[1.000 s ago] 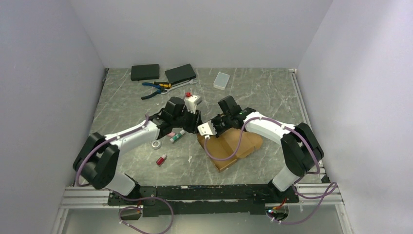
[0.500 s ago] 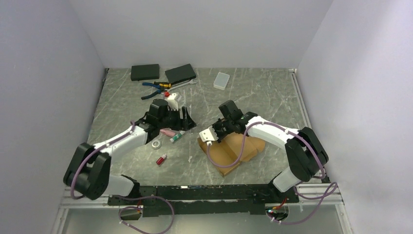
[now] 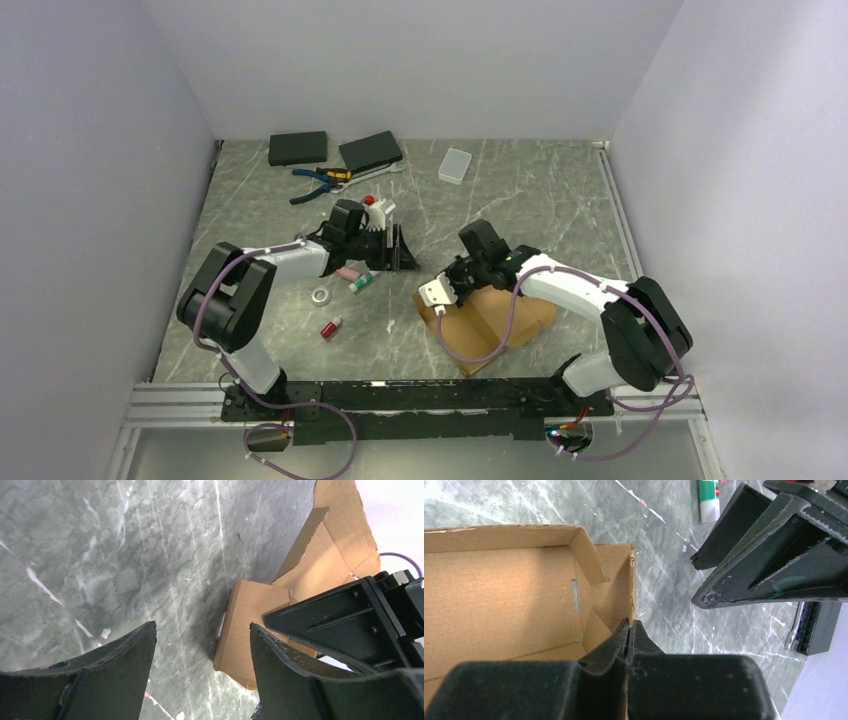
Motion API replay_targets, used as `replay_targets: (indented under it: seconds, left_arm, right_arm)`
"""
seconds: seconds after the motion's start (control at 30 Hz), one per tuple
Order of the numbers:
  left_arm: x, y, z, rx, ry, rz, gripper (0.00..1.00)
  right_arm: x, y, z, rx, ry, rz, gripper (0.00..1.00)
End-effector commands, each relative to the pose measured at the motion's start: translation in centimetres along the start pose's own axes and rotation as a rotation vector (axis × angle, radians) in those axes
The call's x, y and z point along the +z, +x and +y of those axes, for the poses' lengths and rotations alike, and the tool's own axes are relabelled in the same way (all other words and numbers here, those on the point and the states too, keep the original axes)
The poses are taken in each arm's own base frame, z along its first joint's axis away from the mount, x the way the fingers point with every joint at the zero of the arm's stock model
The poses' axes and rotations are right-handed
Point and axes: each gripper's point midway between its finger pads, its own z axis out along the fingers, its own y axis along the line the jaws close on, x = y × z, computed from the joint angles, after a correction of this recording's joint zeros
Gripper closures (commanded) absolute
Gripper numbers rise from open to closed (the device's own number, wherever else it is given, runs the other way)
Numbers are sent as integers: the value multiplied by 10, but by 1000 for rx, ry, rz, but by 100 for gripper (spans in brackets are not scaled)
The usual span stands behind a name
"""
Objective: Fold the paper box
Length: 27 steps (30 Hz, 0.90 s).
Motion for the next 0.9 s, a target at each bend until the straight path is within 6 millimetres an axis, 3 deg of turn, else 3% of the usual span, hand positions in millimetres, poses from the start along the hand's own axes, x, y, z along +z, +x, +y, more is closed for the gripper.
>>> replay_targets:
  seconds: [0.0,0.37,0.87]
  left_arm:
    - [3,-11,-19,-2,105,-14,27]
    - [5,-11,-20,-33,117,-4,27]
    - [-1,-5,-24,-41,133,-6,29]
  right_arm:
    - [-10,-15,-10,-55,55,-33,100]
    - [-22,-18,0,-73,66,2,100]
    - [-23,-17,11,-128,71,46,100]
